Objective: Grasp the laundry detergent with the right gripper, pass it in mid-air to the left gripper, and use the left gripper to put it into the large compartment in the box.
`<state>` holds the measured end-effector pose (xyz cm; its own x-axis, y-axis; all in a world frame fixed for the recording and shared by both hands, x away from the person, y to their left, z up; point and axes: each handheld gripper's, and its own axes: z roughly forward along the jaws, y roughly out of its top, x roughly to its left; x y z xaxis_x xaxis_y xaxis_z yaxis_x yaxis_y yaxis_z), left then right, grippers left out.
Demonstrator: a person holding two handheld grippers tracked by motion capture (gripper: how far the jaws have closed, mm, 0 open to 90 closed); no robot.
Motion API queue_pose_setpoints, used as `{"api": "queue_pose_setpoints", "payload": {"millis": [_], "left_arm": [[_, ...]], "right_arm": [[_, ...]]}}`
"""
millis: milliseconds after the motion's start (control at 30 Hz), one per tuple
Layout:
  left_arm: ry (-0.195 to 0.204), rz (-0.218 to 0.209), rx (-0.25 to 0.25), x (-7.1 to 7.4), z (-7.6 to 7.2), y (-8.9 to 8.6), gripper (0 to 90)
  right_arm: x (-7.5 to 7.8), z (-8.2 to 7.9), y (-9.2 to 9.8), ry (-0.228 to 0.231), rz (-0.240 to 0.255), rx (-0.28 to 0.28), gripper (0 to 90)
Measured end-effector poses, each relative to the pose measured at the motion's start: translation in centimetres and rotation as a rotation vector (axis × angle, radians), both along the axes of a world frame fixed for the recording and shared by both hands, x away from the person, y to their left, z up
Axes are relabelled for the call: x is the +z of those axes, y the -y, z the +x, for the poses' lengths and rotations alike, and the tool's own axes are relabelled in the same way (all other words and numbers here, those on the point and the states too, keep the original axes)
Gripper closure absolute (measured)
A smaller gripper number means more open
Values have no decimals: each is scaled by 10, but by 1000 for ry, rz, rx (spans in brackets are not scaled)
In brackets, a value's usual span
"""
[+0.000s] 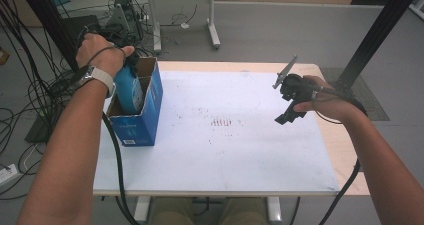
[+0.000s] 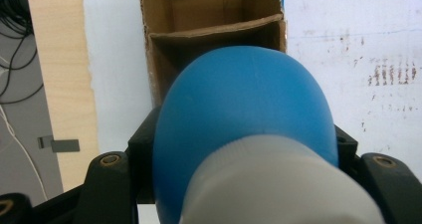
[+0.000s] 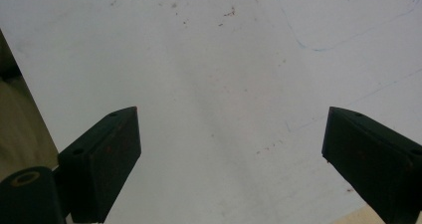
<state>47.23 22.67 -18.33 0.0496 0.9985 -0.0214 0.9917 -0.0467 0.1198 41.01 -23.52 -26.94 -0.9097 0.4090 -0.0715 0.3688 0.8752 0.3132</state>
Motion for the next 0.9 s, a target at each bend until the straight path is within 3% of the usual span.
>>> {"api": "queue_pose_setpoints", "payload": {"millis": [500, 900], "left_arm": [[27, 20, -2, -20, 0, 1, 386], [18, 20, -1, -37, 2, 3, 386]], "right_arm": [[-8, 0, 0, -13, 1, -5, 83], [-12, 0, 1, -20, -2, -13, 83]]}}
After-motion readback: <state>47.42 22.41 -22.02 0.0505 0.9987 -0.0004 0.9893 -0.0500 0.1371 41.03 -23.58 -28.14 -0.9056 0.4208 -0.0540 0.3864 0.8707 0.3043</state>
